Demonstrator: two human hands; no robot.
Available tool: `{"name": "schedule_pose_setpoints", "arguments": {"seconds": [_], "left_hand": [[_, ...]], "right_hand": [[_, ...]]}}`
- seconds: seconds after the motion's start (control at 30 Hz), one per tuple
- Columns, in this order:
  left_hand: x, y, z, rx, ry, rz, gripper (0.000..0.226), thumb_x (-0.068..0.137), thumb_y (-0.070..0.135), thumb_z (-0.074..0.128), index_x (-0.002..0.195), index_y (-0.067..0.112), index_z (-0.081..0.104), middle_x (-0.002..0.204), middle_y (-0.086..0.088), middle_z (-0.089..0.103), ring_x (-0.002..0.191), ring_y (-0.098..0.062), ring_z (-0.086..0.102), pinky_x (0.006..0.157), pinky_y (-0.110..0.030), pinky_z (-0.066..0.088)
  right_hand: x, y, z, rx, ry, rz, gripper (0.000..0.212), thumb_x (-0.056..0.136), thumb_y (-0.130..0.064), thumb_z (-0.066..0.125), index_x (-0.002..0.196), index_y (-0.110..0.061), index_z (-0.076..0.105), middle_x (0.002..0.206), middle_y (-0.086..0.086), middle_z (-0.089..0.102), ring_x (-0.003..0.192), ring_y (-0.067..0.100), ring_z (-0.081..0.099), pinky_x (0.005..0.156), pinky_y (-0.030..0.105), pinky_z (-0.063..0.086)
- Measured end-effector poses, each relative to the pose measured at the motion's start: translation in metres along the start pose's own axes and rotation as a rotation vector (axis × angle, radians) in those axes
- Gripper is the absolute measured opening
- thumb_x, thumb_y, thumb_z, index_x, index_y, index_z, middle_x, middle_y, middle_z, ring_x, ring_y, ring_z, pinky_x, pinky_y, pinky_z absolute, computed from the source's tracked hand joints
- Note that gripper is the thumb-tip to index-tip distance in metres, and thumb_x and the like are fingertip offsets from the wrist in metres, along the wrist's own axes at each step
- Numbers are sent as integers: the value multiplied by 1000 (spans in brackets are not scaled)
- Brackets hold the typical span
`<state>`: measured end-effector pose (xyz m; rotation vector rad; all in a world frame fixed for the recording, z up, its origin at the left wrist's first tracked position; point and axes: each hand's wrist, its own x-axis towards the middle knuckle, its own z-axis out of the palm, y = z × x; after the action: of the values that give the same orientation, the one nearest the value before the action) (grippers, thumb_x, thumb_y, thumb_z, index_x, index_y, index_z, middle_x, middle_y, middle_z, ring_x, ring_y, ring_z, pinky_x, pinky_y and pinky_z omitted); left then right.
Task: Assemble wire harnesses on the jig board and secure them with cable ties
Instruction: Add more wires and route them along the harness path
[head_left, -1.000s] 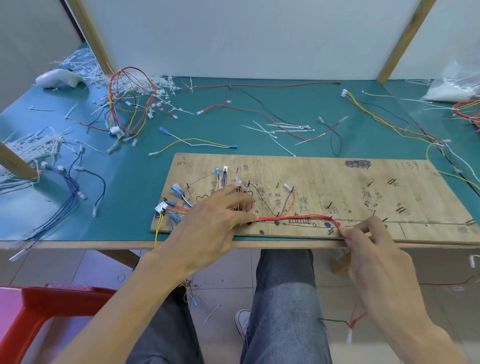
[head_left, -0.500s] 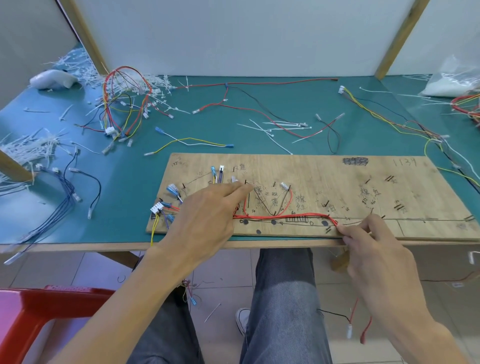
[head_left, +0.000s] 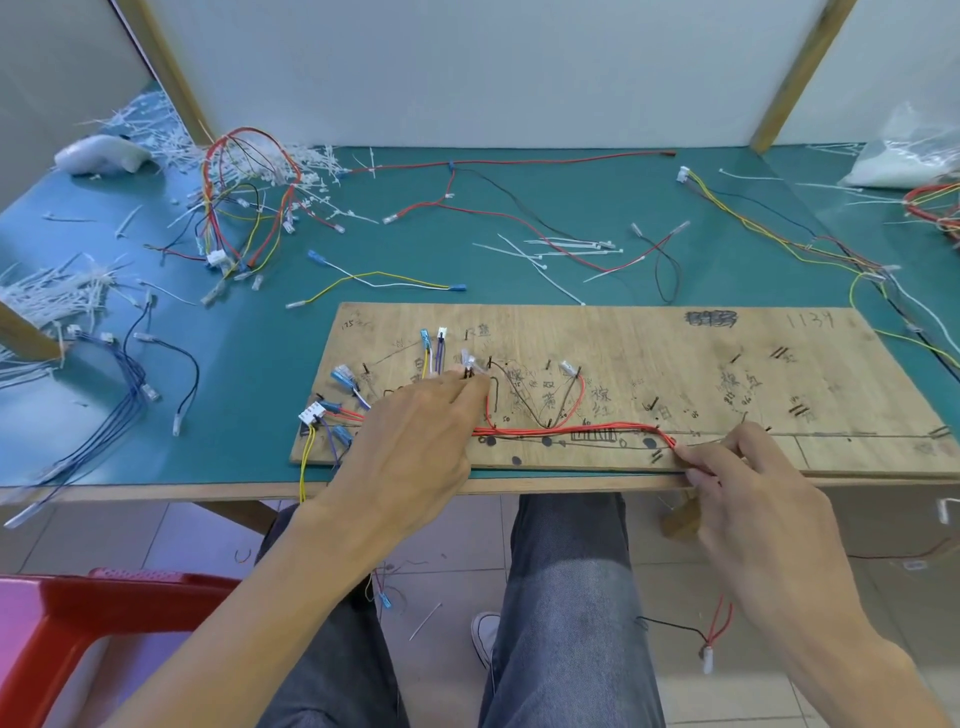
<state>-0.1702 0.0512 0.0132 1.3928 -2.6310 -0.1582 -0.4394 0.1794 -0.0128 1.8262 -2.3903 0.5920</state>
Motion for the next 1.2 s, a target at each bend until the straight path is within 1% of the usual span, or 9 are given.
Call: {"name": "schedule_pose_setpoints", "arguments": {"seconds": [0.17,0.37,0.47,0.53,0.63,0.77,0.87,1.07,1.2], "left_hand": [[-2,7,-3,68,93,78,60,78,-1,69,136,13,61,110,0,70,99,-26,67,76,-36,55],[-5,2,3,-67,105,107,59,74,-13,66,129,9,66,128,-4,66,120,-26,61,99,-40,55],[-6,0,6,-91,91,114,60,76,-12,65,132,10,66,134,-3,63,129,-24,54,110,-37,46],[-6,-2,8,-93,94,112,56,79,-9,67,132,11,68,135,-1,65,132,-21,53,114,-30,37],[-6,-5,8,-98,87,116,51,84,-6,67,132,12,69,138,1,65,137,-20,50,115,-26,29],[-5,-5,7,-99,63,123,49,86,-4,68,132,12,70,138,1,65,137,-21,50,116,-30,33],[-6,-4,7,-99,53,117,50,86,-5,67,132,12,70,138,0,65,138,-22,50,116,-33,35],[-5,-5,7,-108,48,105,52,85,-6,66,133,13,70,138,1,65,139,-22,49,117,-35,37],[-6,-6,9,-113,68,112,51,84,-6,68,132,12,71,137,1,66,138,-23,50,115,-29,31]], "right_hand": [[1,-1,-7,-32,-5,37,19,91,-9,75,105,-23,77,95,-4,59,66,38,66,53,42,52],[2,4,-8,-8,-6,58,15,92,-15,77,101,-28,79,92,-8,66,73,35,70,57,37,51],[1,8,-8,20,15,71,15,89,-15,80,96,-28,80,91,-8,71,75,34,70,60,38,51],[0,10,-8,36,26,94,14,89,-17,79,94,-30,79,91,-8,72,77,34,70,62,41,54],[1,9,-11,79,21,109,11,89,-22,78,92,-33,77,87,-13,71,80,30,70,65,42,56],[5,1,-17,97,2,119,2,92,-37,73,91,-36,71,83,-17,66,80,25,68,64,37,51],[13,4,-19,11,-36,88,14,93,-51,67,91,-38,68,80,-17,64,81,25,65,60,33,42],[37,10,-17,96,-153,38,12,95,-45,71,88,-35,71,72,-15,65,73,20,61,61,35,47],[32,12,-12,160,-15,8,20,97,-42,70,83,-31,78,67,-12,62,65,20,58,59,37,49]]}}
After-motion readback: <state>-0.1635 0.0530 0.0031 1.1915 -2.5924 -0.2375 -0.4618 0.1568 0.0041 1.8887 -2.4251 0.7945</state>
